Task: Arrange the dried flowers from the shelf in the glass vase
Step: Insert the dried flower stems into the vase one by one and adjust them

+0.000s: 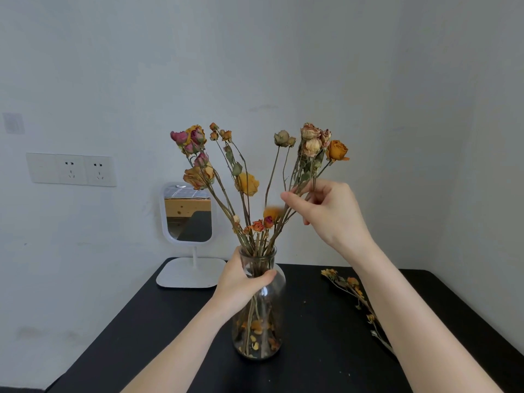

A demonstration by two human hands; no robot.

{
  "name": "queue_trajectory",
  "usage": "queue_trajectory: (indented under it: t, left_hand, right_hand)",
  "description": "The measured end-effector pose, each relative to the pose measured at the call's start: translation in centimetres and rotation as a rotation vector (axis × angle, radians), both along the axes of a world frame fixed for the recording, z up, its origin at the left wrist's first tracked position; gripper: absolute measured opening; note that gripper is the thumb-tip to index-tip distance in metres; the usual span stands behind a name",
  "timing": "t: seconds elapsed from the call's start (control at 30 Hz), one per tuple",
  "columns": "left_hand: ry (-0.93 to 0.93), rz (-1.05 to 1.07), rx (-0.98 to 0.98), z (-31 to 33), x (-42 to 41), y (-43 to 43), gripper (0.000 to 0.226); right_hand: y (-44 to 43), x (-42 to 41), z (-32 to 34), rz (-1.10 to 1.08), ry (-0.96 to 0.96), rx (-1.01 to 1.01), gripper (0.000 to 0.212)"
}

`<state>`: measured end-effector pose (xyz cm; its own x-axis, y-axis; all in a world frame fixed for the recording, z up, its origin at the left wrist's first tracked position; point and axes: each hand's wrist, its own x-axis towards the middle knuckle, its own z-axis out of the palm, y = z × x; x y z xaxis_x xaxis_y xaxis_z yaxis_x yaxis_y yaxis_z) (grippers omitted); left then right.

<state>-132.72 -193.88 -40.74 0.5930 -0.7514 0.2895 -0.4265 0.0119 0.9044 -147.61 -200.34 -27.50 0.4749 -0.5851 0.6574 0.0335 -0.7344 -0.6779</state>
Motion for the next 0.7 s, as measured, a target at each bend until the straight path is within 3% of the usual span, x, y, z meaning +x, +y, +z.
queue_trajectory:
  t: [0.43,0.7]
  left_hand:
    - [-0.012,-0.12,0.131,1.7,1.2,0.7,0.047]
    - [-0.008,-0.012,-0.005,1.8,0.4,1.0,0.058]
  right_hand:
    - [0.6,0.4,-0.3,0.008,0.057,-0.068,0.018]
    - [0.9,1.4,0.3,-0.059,0.119,-0.153,0.02]
